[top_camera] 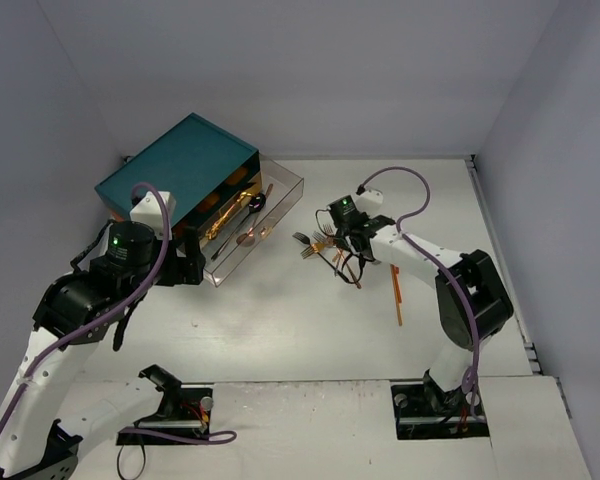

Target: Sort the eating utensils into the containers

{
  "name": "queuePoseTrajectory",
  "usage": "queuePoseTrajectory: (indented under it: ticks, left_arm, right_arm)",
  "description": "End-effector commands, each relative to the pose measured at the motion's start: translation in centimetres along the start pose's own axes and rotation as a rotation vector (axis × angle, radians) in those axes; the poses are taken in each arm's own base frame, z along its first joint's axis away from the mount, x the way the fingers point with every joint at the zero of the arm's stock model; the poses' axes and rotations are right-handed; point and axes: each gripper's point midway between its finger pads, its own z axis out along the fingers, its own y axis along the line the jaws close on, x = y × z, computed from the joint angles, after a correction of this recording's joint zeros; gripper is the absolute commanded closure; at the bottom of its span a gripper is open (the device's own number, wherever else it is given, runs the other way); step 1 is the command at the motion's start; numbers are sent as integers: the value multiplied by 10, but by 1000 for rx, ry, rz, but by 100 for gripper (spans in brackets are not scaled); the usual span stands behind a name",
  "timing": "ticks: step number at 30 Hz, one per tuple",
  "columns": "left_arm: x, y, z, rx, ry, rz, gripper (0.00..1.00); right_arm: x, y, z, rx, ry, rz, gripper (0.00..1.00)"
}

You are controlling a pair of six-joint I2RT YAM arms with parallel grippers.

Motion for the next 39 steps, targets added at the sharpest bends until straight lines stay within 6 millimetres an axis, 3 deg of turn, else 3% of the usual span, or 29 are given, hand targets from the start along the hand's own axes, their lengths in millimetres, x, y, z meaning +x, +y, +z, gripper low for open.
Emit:
queuePoseTrajectory:
  ticks: [1,4,8,10,15,28,33,37,38,39]
  left_arm:
    - [-5,-3,-2,23,-29,-4,21]
    - [-3,-4,-3,33,-28,-10,21]
    - [-3,-4,-4,36,-32,-8,21]
    - [-3,-3,-5,35,-34,-5,21]
    - [-5,-4,-6,41,-40,-2,21]
    - [-9,-7,-14,71,-63,9,21]
    - [-10,-7,-19,79,-79,9,21]
    - [-13,-4,-21,67,-90,15,21]
    - [-13,-4,-20,65,-88,17,21]
    - [-13,-4,-20,64,-89,18,21]
  right_arm:
    - [11,-6,-12,-5,1,-73,100]
    - [6,-4,-25,-27,-28,-100,100]
    - [-22,10,-54,-99,-109,-103,100]
    - [-42,28,-81,-176,-164,-106,100]
    - [-70,53,-130,-355,-238,-147,100]
    - [-74,79,-207,-716,-240,-201,100]
    - [-96,121,-238,-812,-289,-65,100]
    - [-112,160,-240,-791,-328,80,100]
    - [-122,174,-252,-822,-348,123,100]
    - [-121,186,-241,-809,-337,158,100]
